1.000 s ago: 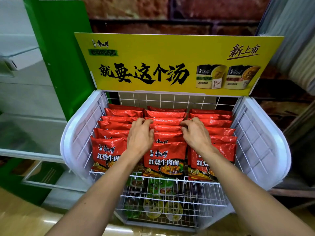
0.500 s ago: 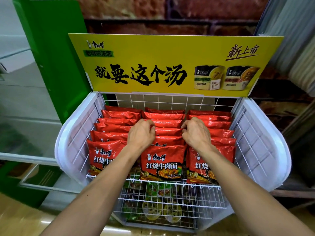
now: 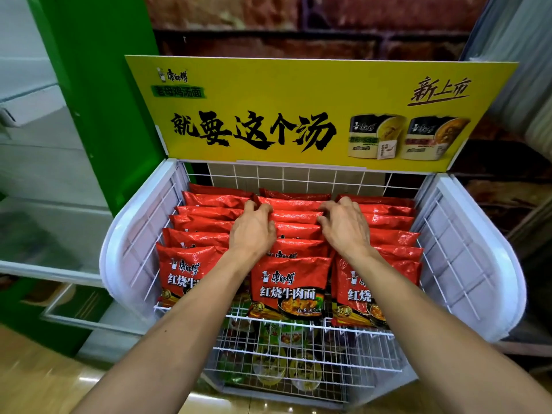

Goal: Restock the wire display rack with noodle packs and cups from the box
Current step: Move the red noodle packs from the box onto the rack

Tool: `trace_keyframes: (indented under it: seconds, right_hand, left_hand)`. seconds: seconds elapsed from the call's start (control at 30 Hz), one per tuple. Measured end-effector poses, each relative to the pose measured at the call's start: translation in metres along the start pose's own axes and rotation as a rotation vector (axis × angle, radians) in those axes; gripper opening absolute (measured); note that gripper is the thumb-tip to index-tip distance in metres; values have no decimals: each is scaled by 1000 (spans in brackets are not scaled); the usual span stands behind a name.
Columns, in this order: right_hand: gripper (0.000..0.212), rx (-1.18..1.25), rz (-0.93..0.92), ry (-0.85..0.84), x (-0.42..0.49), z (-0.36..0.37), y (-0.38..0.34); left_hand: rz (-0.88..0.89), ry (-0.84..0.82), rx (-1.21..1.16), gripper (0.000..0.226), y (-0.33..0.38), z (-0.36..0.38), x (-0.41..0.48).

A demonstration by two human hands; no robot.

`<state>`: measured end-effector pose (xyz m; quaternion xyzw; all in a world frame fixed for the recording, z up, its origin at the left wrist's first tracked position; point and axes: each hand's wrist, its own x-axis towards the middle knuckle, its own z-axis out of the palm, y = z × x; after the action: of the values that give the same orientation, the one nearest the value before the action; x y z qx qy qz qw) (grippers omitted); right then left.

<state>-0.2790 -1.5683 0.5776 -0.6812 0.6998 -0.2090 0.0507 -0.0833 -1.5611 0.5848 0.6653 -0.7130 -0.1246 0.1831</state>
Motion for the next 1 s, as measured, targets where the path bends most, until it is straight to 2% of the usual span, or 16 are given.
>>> trace_keyframes:
  seconds: [0.13, 0.23, 0.63, 1.0]
  right_hand:
    - [20, -13, 6, -3, 5, 1, -1]
    - [17, 4, 24, 28, 5, -1, 2]
    - [25, 75, 102, 29, 2, -6, 3]
    - [25, 206, 132, 70, -27, -22, 26]
  left_hand:
    - [16, -4, -35, 40, -1, -3, 0]
    - [30, 2, -71, 37, -1, -3, 1]
    - [67, -30, -110, 41, -9, 1, -2]
    - [117, 127, -1, 36, 4, 18, -30]
